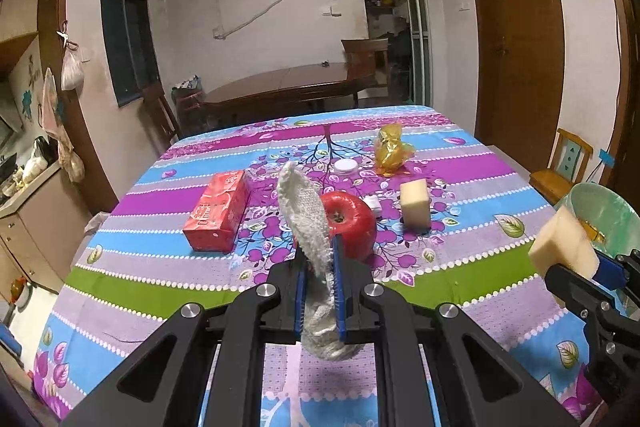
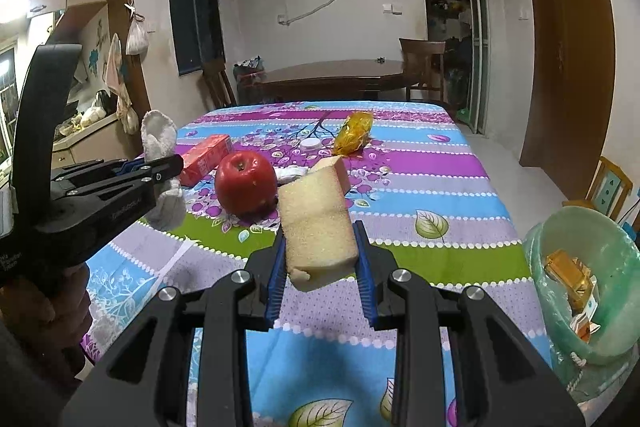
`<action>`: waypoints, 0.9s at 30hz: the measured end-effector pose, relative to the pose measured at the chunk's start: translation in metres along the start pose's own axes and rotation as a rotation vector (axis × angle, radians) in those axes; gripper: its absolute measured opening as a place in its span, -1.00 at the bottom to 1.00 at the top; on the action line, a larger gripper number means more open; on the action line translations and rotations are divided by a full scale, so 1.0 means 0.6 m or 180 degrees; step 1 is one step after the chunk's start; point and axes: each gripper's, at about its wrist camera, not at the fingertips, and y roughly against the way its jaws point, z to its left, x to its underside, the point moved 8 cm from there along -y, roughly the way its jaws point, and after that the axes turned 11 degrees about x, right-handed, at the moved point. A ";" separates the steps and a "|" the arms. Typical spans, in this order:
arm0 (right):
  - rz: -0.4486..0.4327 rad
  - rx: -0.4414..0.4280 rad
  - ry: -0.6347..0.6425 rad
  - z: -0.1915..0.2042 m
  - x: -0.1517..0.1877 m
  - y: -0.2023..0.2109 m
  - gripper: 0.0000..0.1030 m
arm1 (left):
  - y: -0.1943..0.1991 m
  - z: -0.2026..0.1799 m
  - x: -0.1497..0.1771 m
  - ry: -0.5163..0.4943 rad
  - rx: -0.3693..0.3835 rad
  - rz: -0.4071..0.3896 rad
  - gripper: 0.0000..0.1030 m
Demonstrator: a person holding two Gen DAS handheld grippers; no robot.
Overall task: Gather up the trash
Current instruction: 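Carry the silver wrapper and sponge cake with both tools over the green bin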
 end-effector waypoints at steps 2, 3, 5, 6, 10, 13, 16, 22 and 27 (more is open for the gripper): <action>-0.0007 0.0015 0.0003 0.000 -0.002 0.000 -0.43 | -0.001 0.000 0.000 -0.0006 -0.0002 0.0004 -0.76; -0.0019 0.0033 0.0002 -0.003 -0.004 0.000 -0.43 | -0.001 -0.001 0.000 -0.0008 -0.0006 0.0004 -0.76; -0.0046 0.0066 -0.0013 -0.008 -0.005 0.003 -0.43 | -0.004 -0.006 -0.003 -0.0024 0.0001 0.0009 -0.76; -0.0062 0.0092 -0.0031 -0.016 -0.008 0.005 -0.43 | -0.005 -0.009 -0.005 -0.0035 0.0009 0.0010 -0.76; -0.0120 0.0220 -0.0111 -0.055 -0.016 0.012 -0.43 | -0.014 -0.034 -0.023 -0.0135 0.0078 -0.0017 -0.76; -0.0171 0.0374 -0.0205 -0.104 -0.024 0.021 -0.43 | -0.027 -0.068 -0.042 -0.0228 0.0205 -0.0021 -0.76; -0.0230 0.0579 -0.0312 -0.166 -0.031 0.038 -0.43 | -0.047 -0.119 -0.062 -0.0323 0.0441 0.0031 -0.76; -0.0308 0.1129 -0.0553 -0.322 -0.040 0.095 -0.43 | -0.091 -0.264 -0.102 -0.0595 0.1212 0.0198 -0.75; -0.0242 0.1496 -0.0694 -0.432 -0.039 0.139 -0.43 | -0.115 -0.399 -0.135 -0.0809 0.1984 0.0364 -0.75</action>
